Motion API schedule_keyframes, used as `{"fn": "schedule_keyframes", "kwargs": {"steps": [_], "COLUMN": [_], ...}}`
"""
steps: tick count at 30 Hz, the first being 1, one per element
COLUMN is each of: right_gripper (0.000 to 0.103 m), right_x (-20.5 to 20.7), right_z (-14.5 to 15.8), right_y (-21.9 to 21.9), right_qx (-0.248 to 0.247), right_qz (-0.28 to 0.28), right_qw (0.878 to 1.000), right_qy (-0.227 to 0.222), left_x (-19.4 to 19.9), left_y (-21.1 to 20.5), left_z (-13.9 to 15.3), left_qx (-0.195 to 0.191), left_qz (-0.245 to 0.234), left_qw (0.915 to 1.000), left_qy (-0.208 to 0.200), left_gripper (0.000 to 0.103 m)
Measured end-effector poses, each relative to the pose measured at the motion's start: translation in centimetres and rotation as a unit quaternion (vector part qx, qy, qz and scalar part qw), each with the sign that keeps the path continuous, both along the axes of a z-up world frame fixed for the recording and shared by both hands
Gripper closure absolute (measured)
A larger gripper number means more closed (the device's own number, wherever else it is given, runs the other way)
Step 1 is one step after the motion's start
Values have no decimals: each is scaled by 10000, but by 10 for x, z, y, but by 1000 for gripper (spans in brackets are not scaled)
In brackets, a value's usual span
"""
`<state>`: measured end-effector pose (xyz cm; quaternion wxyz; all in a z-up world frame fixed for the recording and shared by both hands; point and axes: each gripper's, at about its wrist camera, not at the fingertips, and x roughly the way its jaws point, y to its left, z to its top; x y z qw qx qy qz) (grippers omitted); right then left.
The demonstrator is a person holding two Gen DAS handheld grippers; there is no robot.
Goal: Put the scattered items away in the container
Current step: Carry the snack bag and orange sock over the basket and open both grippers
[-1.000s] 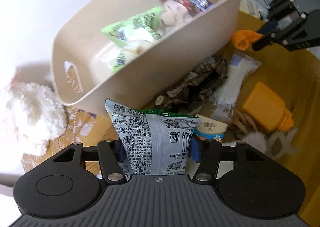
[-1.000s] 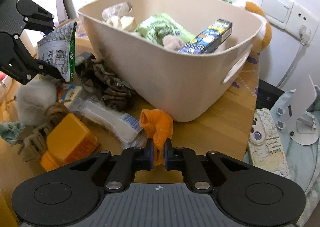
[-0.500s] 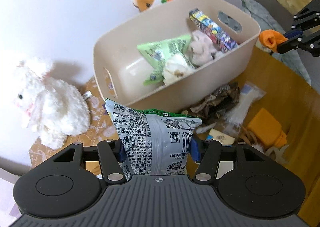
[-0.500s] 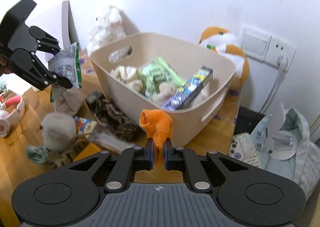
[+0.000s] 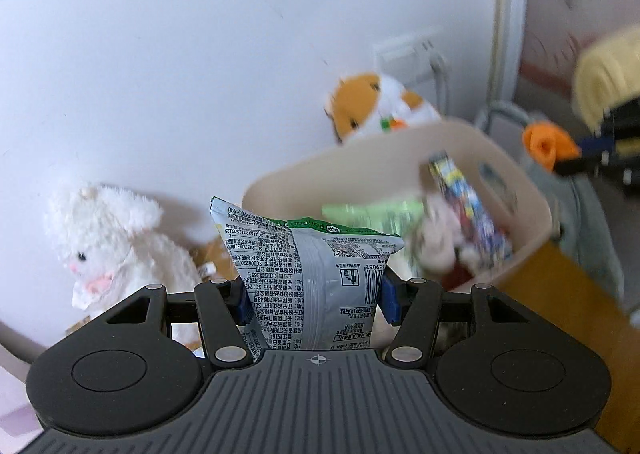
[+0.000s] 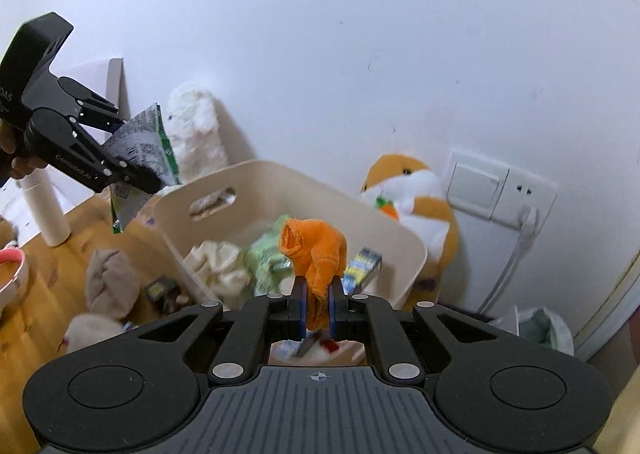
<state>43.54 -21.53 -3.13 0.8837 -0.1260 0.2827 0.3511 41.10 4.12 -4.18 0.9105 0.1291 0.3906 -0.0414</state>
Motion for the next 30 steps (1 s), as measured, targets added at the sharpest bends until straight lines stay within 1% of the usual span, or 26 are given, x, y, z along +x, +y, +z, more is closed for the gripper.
{"fn": "schedule_keyframes", "kwargs": {"steps": [2, 5, 7, 11, 16, 17, 18, 19, 20, 21, 22, 23, 25, 26, 27, 29, 30], "right_gripper": [93, 93, 93, 93, 90, 83, 72, 69, 62, 54, 50, 44, 38, 31, 22, 14, 13], "right_x": [8, 21, 27, 39, 45, 45, 46, 46, 45, 44, 42, 39, 36, 33, 31, 24, 22], "right_z": [0, -3, -8, -23, -43, -46, -47, -48, -49, -49, -48, -47, -44, -42, -41, -37, -35], "right_y": [8, 21, 30, 48, 60, 60, 60, 59, 58, 58, 58, 57, 56, 55, 54, 50, 49], "right_qx": [-13, -14, -16, -214, -355, -373, -370, -347, -314, -309, -314, -321, -322, -308, -280, -169, -127], "right_qz": [-56, -195, -303, -497, -625, -677, -718, -737, -729, -713, -702, -694, -685, -696, -710, -706, -685], "right_qw": [10000, 9998, 9995, 9983, 9965, 9959, 9955, 9952, 9952, 9954, 9956, 9960, 9964, 9965, 9967, 9973, 9975], "right_qy": [-43, -13, 36, 234, 438, 473, 504, 540, 566, 565, 528, 468, 387, 343, 282, 143, 116], "left_x": [13, 30, 41, 61, 72, 73, 74, 74, 73, 72, 70, 68, 64, 61, 58, 53, 50], "left_y": [-1, -4, -11, -22, -30, -30, -30, -30, -28, -28, -26, -26, -25, -24, -22, -20, -18], "left_z": [-2, -8, -17, -37, -55, -57, -59, -59, -59, -57, -56, -54, -49, -46, -43, -37, -34], "left_qx": [-111, -291, -299, -322, -274, -277, -290, -319, -374, -431, -471, -471, -430, -444, -483, -514, -494], "left_qz": [193, 419, 442, 608, 828, 867, 887, 899, 891, 870, 843, 816, 757, 726, 686, 645, 639], "left_qw": [9997, 9987, 9985, 9971, 9949, 9944, 9940, 9939, 9938, 9937, 9939, 9942, 9954, 9958, 9961, 9964, 9967], "left_qy": [-76, -15, 101, 317, 504, 544, 567, 561, 548, 551, 540, 510, 396, 329, 279, 171, 103], "left_gripper": [45, 45, 45, 45, 44, 44, 44, 42, 41, 34, 30, 28, 27, 26, 26, 25, 25]}}
